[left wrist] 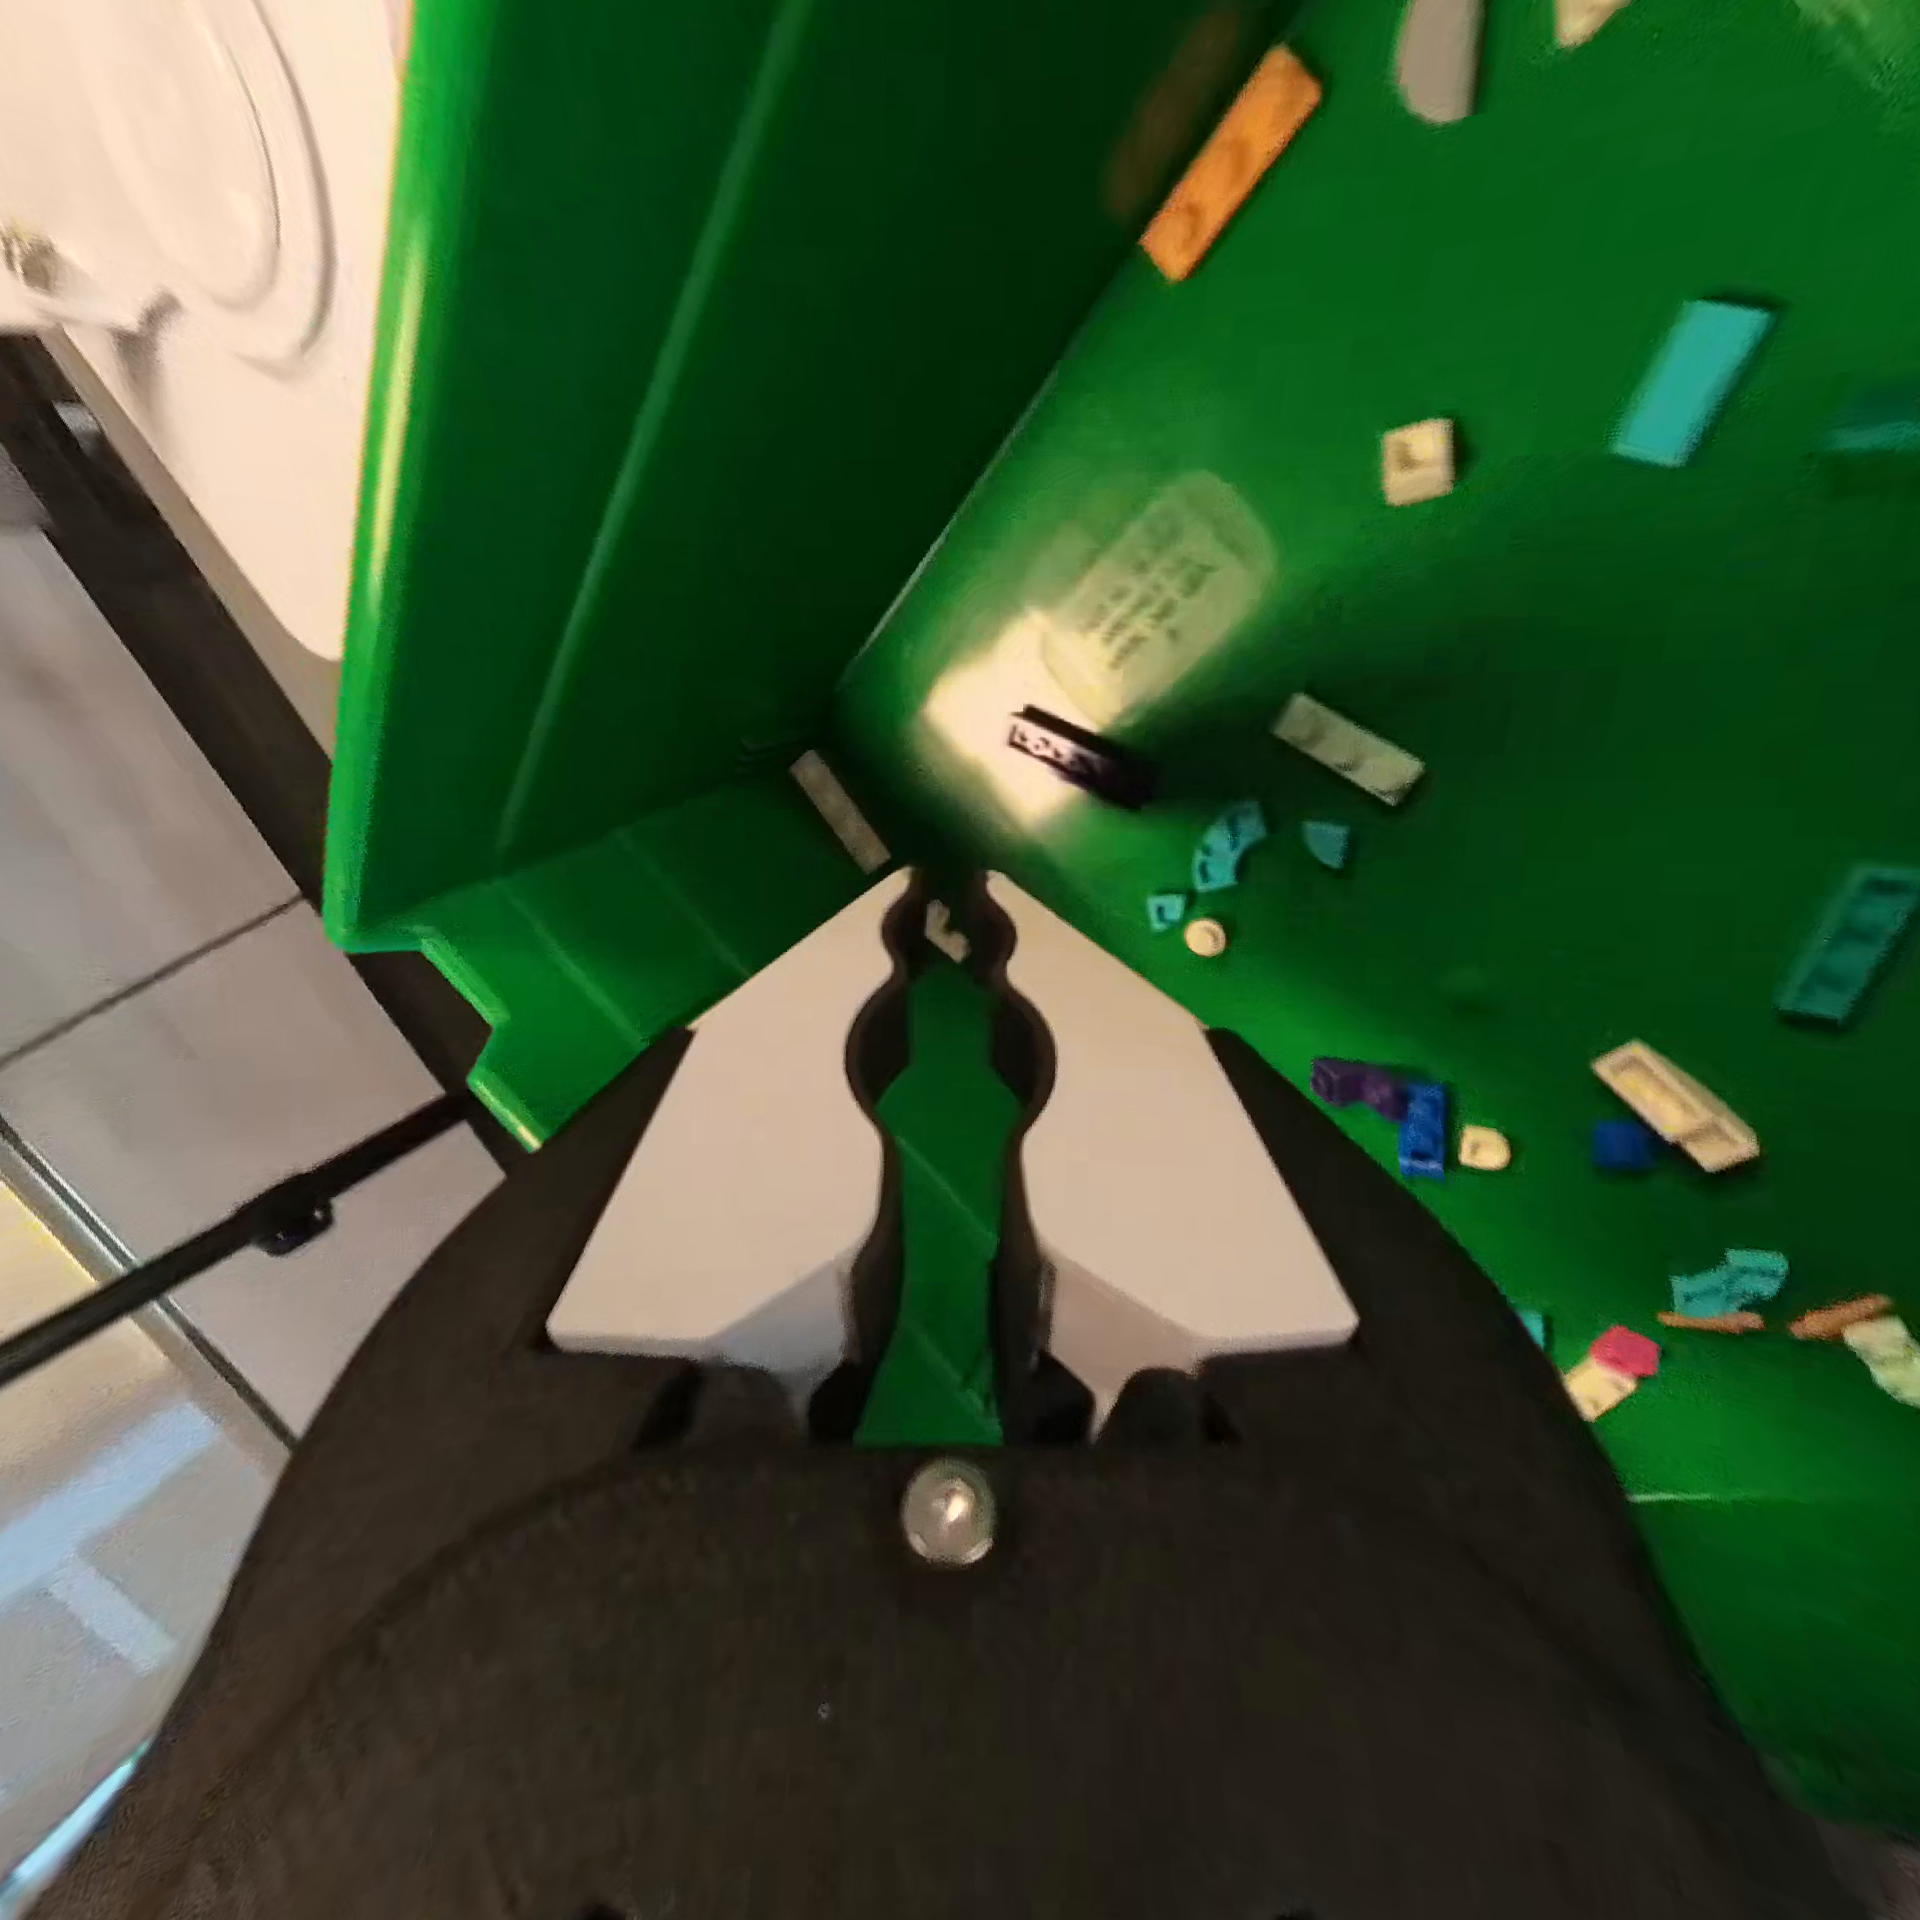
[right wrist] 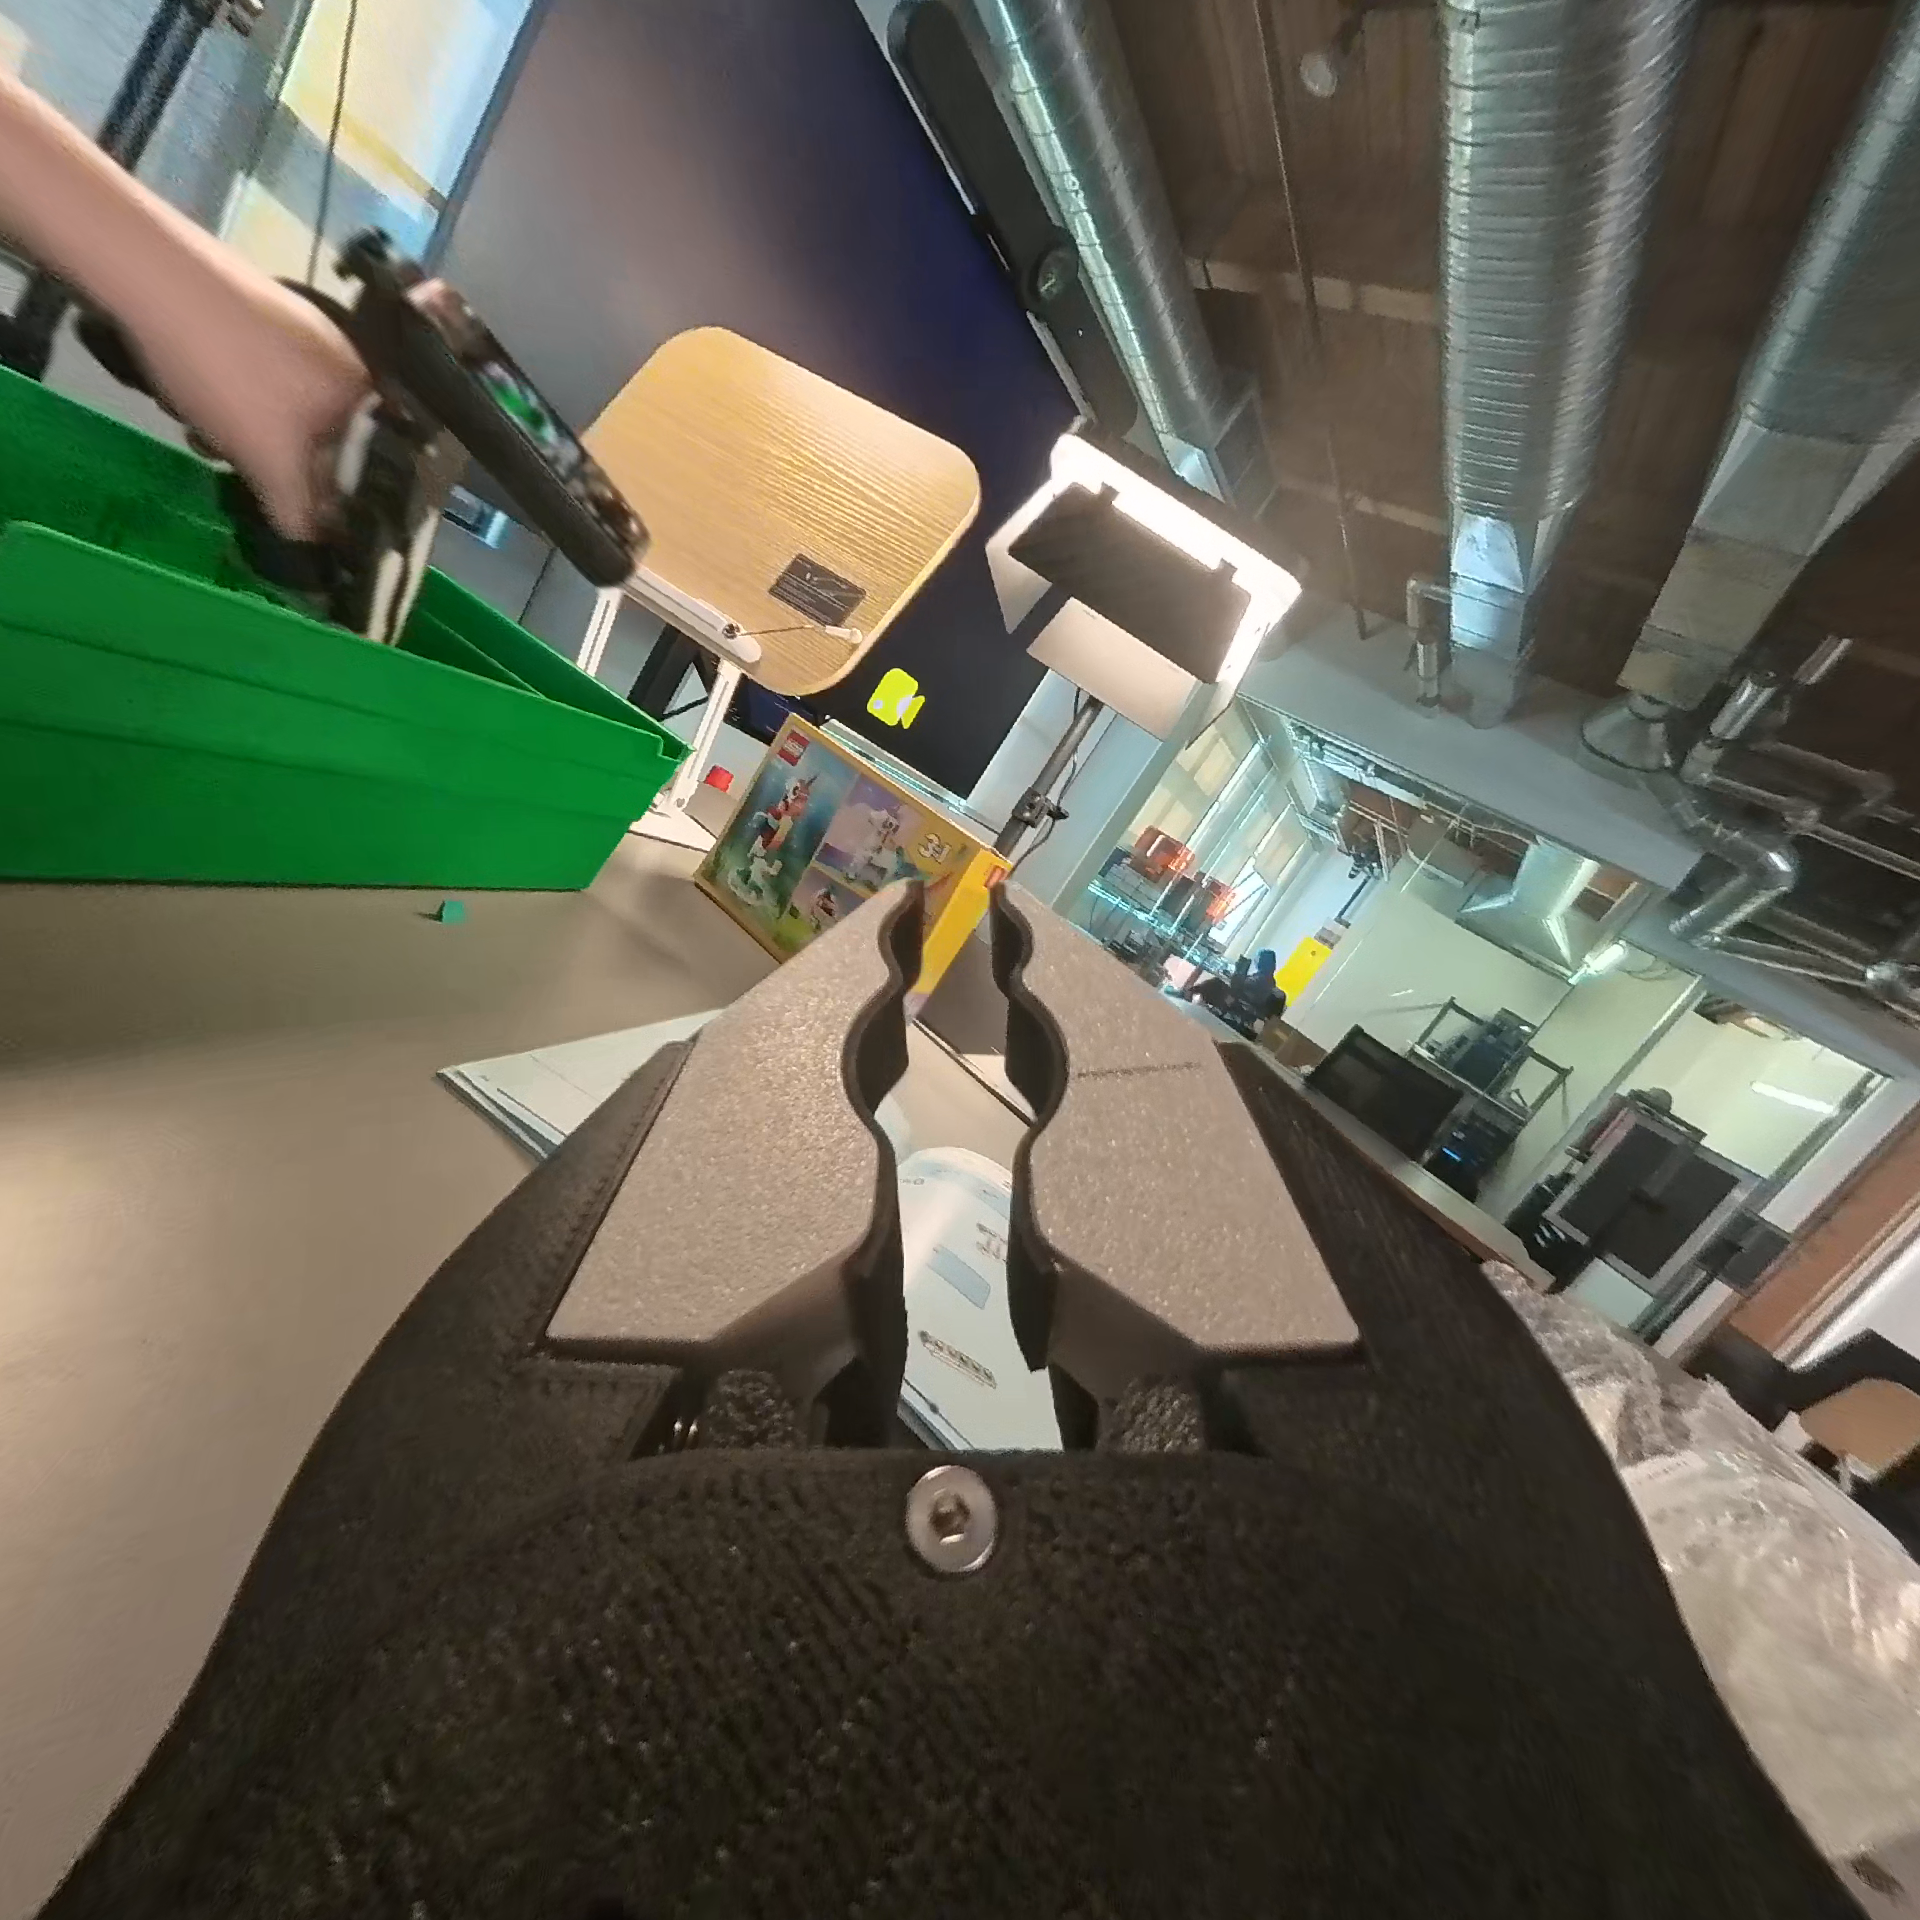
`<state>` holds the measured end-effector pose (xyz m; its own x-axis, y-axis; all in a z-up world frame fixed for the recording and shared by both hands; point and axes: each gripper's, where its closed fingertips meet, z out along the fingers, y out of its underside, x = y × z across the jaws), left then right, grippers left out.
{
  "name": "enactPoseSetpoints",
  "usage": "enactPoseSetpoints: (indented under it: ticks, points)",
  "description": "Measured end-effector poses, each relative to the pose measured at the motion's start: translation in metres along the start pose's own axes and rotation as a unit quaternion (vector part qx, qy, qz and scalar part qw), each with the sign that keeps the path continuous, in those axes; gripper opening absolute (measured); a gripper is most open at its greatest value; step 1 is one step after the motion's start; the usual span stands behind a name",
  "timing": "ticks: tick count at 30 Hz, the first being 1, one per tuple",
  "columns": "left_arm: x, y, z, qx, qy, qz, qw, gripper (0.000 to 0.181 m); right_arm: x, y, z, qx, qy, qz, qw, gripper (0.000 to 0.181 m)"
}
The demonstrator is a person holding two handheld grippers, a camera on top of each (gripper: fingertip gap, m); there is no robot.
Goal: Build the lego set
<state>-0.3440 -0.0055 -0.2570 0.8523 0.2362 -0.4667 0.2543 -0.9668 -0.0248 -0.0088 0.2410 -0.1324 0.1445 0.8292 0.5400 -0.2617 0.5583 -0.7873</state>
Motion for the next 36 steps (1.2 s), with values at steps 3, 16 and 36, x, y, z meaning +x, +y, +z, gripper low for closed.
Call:
enactPoseSetpoints:
  ticks: [3, 16, 36]
  points:
    - [-0.008, -0.002, 0.009, -0.013, 0.0, -0.028, 1.0, 0.009, -0.004, -0.003, 0.0, 0.006, -0.006, -0.009, 1.0, 0.011]
    - [-0.028, 0.005, 0.017, 0.002, 0.005, -0.081, 0.997, 0.011, -0.008, -0.009, -0.001, 0.014, -0.012, -0.019, 1.0, 0.011]
    - [-0.04, 0.024, 0.033, -0.127, -0.097, 0.058, 0.985, 0.0, -0.012, -0.008, 0.0, 0.013, -0.02, -0.022, 0.999, 0.011]
